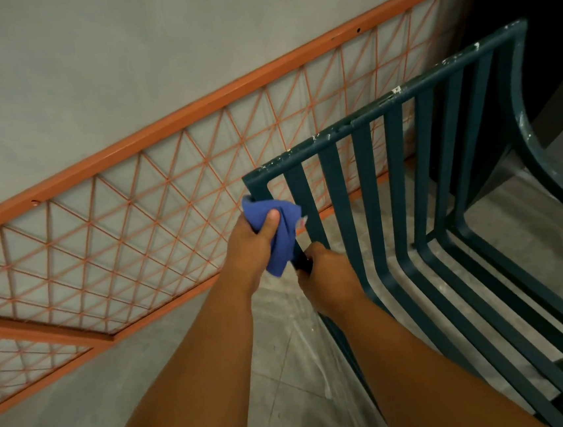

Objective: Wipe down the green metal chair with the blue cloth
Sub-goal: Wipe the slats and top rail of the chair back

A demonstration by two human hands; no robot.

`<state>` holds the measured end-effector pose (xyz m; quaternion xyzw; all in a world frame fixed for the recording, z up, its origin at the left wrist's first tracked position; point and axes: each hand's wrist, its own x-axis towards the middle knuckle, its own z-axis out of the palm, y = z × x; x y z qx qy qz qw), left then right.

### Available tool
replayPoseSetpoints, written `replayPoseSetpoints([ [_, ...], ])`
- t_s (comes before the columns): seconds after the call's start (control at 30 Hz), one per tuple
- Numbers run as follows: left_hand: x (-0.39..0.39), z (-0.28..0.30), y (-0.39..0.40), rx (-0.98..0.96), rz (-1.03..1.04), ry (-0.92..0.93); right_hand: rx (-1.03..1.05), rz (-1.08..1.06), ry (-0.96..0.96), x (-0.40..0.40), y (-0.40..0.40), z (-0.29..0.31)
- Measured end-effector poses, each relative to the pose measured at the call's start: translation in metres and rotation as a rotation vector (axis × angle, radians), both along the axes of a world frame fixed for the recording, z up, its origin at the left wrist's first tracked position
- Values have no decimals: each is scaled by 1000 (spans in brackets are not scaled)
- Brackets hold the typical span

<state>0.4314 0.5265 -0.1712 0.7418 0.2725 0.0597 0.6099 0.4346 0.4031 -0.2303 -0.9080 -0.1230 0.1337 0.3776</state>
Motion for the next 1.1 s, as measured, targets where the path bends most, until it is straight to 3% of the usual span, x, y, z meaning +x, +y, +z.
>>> replayPoseSetpoints([
  [0.03,-1,0,-3,56,48,24,83,-38,-1,2,-1,4],
  [0.1,1,8,-12,129,197,27,297,-122,-188,2,1,21],
  [0.17,1,22,-17,2,321,-1,459,-67,-367,1,6,43],
  [0.27,-1,44,-19,-454,293,-108,585,123,-213,5,17,65],
  [0.33,-6,57,-16,-516,266,-133,631,124,-118,11,20,69],
  [0.4,-10,65,-12,-476,280,-147,605,73,-230,15,20,75],
  [0.53,-10,68,-6,-270,397,-155,548,-51,-650,23,26,95],
  [0.6,-6,67,-4,-140,409,-163,329,-61,-765,32,29,104],
  [0.67,-1,67,-6,-44,360,-153,2,-23,-777,41,33,106],
  [0.73,5,68,-8,-59,311,-137,-147,114,-729,47,36,105],
  [0.87,13,69,-11,-64,371,-121,-157,415,-725,58,31,98],
  [0.93,14,67,-11,27,409,-96,-131,405,-779,71,24,98],
  [1.1,19,69,-10,106,381,-83,-204,301,-583,85,28,114],
])
